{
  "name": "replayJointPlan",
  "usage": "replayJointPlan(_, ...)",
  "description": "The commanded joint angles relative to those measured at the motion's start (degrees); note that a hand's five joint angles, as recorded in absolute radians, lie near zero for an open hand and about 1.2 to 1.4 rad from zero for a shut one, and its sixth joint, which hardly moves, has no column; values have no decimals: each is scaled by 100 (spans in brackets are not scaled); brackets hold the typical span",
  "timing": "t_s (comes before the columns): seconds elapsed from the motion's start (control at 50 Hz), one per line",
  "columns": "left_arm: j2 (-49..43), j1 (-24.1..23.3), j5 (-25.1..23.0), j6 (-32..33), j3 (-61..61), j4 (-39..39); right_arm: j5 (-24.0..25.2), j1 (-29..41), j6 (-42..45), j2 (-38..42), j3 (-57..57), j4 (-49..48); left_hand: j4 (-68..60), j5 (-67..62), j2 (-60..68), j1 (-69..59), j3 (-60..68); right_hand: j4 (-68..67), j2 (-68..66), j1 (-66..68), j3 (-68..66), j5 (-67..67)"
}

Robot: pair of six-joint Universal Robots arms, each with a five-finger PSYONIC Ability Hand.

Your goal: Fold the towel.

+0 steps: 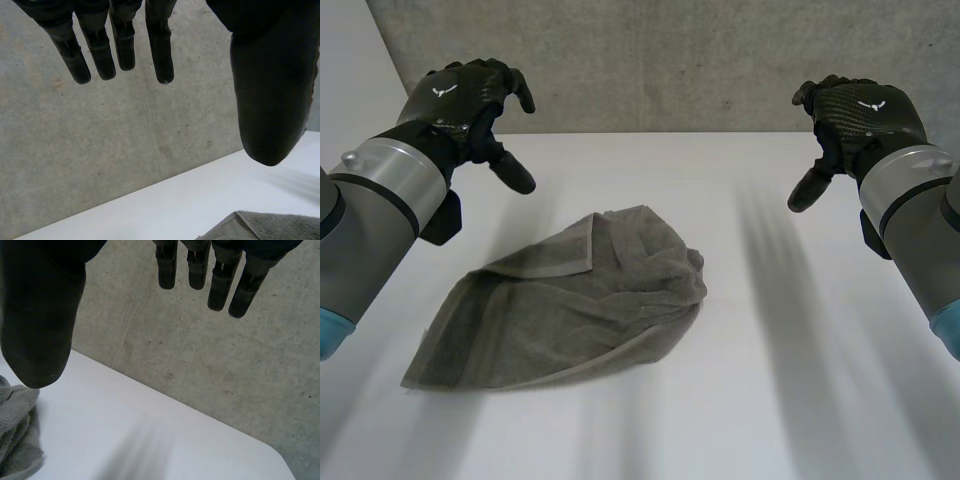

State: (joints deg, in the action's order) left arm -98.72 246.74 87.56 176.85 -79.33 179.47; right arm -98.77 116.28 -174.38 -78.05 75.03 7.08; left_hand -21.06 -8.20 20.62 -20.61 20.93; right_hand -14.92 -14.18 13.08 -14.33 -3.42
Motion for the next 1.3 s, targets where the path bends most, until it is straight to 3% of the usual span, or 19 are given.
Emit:
replayJointPlan(0.02, 2, -3, 103, 8, -21, 27, -2, 0, 10, 0, 30, -31, 395, 109, -351, 350, -382, 492, 418, -308, 433, 342)
replayJointPlan(0.2, -113, 50, 24, 8, -82, 88, 279, 27, 97, 17, 12, -172, 748, 462, -704, 703, -736, 492, 418, -308, 433, 342)
replayJointPlan(0.3, -524, 23, -160, 60, -74, 290, 1331, 9, 509, 140, 47, -199, 916, 630, -872, 871, -903, 492, 418, -308, 433, 342)
replayJointPlan(0.34, -665, 15, -247, 69, -56, 360, 1334, 9, 511, 141, 47, -198, 916, 630, -873, 871, -904, 492, 418, -308, 433, 342)
replayJointPlan(0.36, -666, 14, -248, 69, -56, 361, 1577, 0, 658, 254, 30, -137, 916, 630, -873, 871, -904, 492, 418, -308, 433, 342)
replayJointPlan(0.46, -1683, -12, -1098, 148, 276, 931, 2088, 9, 1064, 929, -119, 380, 916, 630, -873, 871, -904, 492, 418, -308, 433, 342)
replayJointPlan(0.56, -2292, -21, -1619, 280, 673, 1038, 2265, 71, 1055, 1494, -313, 426, 882, 597, -839, 838, -870, 492, 418, -308, 433, 342)
replayJointPlan(0.6, -2931, -29, -2048, 551, 1146, 1029, 2423, 106, 1038, 1888, -514, 295, 832, 546, -789, 787, -820, 492, 418, -308, 433, 342)
replayJointPlan(0.78, -4024, -144, -2217, 1115, 1930, 1011, 2459, 246, 1003, 3146, -1500, 127, 765, 479, -721, 720, -752, 492, 418, -308, 433, 342)
replayJointPlan(0.9, -4578, -170, -2147, 1475, 2291, 994, 2459, 369, 1012, 3735, -1948, 136, 731, 445, -688, 686, -719, -1199, -1273, 1383, -1258, -1348)
replayJointPlan(0.92, -4638, -188, -2147, 1493, 2351, 1002, 2467, 387, 1003, 3787, -1965, 136, 714, 429, -671, 670, -702, -2298, -2372, 2482, -2357, -2447)
replayJointPlan(0.94, -4691, -196, -2147, 1493, 2396, 1002, 2485, 404, 1003, 3788, -1957, 118, 681, 395, -637, 636, -669, -3741, -3815, 3925, -3800, -3890)
replayJointPlan(0.96, -4692, -196, -2147, 1493, 2396, 1002, 2485, 405, 1003, 3788, -1957, 118, 681, 395, -637, 636, -668, -3755, -3829, 3939, -3814, -3905)
replayJointPlan(0.98, -4718, -196, -2138, 1502, 2440, 1002, 2485, 413, 1011, 3762, -1939, 118, 664, 378, -620, 619, -652, -4971, -5045, 5155, -5030, -5121)
replayJointPlan(1.0, -4727, -205, -2129, 1502, 2457, 1002, 2485, 413, 1012, 3762, -1939, 118, 647, 361, -604, 602, -635, -4983, -5057, 5167, -5042, -5133)
replayJointPlan(1.04, -4718, -205, -2120, 1502, 2475, 1002, 2494, 405, 1012, 3596, -1834, 153, 647, 361, -603, 602, -635, -6504, -6578, 6688, -6563, -6653)
replayJointPlan(1.22, -4543, -214, -1760, 1511, 2440, 1002, 2599, 141, 1310, 2443, -489, 171, 647, 361, -603, 602, -635, -6508, -6582, 6692, -6567, -6658)
replayJointPlan(1.3, -4507, -214, -1760, 1511, 2387, 994, 2871, -43, 1871, 1681, 624, 171, 647, 361, -603, 602, -635, -6508, -6582, 6692, -6567, -6658)
